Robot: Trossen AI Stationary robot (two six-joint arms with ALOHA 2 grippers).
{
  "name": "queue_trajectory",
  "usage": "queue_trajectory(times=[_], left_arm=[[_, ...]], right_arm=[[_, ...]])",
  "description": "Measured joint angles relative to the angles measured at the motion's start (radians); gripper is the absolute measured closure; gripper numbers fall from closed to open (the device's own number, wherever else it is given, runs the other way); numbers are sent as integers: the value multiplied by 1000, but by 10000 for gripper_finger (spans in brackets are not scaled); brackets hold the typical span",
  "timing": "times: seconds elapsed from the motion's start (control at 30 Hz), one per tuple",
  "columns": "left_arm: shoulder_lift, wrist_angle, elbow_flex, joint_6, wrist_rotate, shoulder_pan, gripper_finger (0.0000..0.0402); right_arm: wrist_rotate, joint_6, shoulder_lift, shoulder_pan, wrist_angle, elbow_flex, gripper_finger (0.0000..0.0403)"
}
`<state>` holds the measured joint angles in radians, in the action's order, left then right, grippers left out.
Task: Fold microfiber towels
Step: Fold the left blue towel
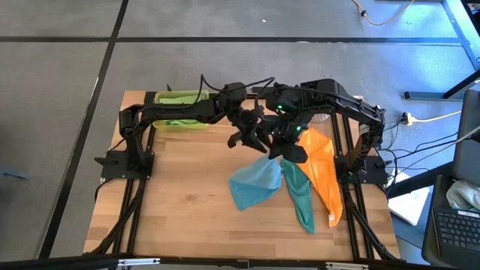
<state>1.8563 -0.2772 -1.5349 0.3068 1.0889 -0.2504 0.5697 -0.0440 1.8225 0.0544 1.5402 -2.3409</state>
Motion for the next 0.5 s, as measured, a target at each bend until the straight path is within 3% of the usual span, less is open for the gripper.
queue_trajectory(times=[0.17, 0.5], left_arm=[[23, -65, 0, 22, -17, 47, 259], [24, -48, 0, 101, 65, 63, 266]], right_arm=[[38, -6, 1, 0, -22, 0, 393], [67, -53, 1, 0, 11, 0, 393]])
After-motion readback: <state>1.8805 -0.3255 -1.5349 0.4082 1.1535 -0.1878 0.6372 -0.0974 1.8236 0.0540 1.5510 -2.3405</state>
